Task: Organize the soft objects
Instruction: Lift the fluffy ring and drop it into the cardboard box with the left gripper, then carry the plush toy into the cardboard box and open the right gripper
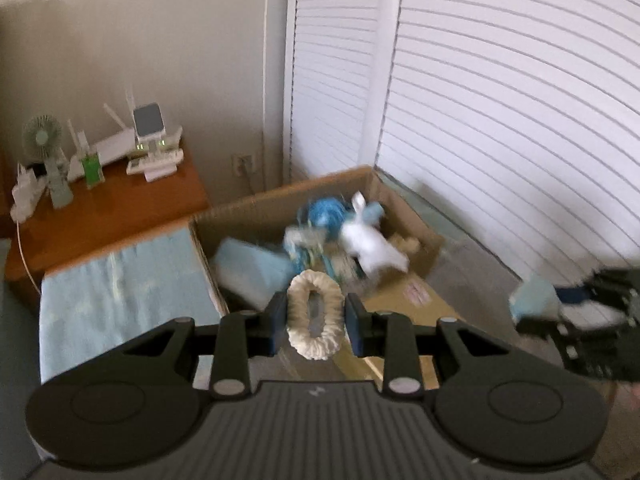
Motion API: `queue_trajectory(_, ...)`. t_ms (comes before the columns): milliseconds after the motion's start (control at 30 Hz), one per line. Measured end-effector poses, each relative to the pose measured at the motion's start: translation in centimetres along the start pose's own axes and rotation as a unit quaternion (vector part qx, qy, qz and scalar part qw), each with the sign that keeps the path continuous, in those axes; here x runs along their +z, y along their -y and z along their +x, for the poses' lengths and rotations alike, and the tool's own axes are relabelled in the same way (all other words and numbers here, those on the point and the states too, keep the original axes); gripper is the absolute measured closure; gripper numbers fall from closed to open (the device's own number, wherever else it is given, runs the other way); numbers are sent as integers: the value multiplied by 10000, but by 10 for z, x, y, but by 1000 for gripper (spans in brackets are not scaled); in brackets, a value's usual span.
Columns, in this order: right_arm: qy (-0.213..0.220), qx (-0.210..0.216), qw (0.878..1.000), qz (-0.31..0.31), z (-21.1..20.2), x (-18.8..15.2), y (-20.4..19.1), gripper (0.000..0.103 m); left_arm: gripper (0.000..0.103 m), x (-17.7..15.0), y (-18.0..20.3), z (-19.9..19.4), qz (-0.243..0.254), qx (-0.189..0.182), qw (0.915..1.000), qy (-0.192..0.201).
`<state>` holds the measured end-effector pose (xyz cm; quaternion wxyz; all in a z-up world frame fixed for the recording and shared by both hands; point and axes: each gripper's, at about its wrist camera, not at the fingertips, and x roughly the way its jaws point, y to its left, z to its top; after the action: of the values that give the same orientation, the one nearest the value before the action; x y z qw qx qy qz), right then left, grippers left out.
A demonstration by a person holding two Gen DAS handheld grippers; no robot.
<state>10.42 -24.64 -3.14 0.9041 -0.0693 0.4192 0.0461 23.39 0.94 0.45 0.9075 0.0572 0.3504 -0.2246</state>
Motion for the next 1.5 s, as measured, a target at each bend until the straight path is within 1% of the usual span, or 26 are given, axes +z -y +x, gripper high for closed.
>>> queue_trajectory(133,-18,3,10000,-16,1,1,0,53,73,18,-4,16,-32,132,9999,56)
queue_trajectory(267,-40,2,10000,-20,2,0,1,53,68,26,-6,27,-23,221,9996,180)
queue_trajectory(300,-49,6,10000,-9,3,0,2,53,63,26,-6,29,13,237,9995,188)
queue_trajectory(333,-58,15,10000,-2,3,0,2,53,50,26,-6,31,11,274,9995,173)
queue_trajectory(367,-61,16,10000,0,4,0,1,53,33,25,-6,30,-2,313,9994,173)
queue_trajectory(433,-60,29,10000,6,4,-1,1,53,17,21,-5,25,-45,393,9988,301)
queue_trajectory(500,-53,33,10000,20,4,0,0,53,12,15,-3,17,-42,490,9980,409)
queue_trajectory(567,-41,33,10000,4,3,1,0,53,3,7,0,6,-68,560,9972,496)
queue_trajectory(633,-23,28,10000,-20,2,2,0,53,2,-1,4,-6,-109,552,9965,610)
queue_trajectory(733,7,22,10000,-26,0,5,0,53,1,-18,11,-22,-199,638,9950,747)
queue_trajectory(833,43,28,10000,-66,0,10,-2,53,1,-34,18,-32,-294,750,9940,737)
queue_trajectory(1033,94,123,9997,-178,1,23,-7,53,1,-56,28,-48,-448,885,9925,709)
queue_trajectory(1200,199,281,9989,-326,5,44,-16,53,1,-68,32,-57,-453,1014,9905,807)
queue_trajectory(1367,280,532,9968,-518,16,71,-30,53,1,-80,31,-53,-445,1023,9918,630)
queue_trajectory(1433,298,605,9958,-615,24,84,-37,53,1,-82,30,-54,-480,1087,9911,603)
queue_trajectory(1500,314,682,9947,-706,30,95,-43,53,1,-85,30,-58,-466,1134,9901,685)
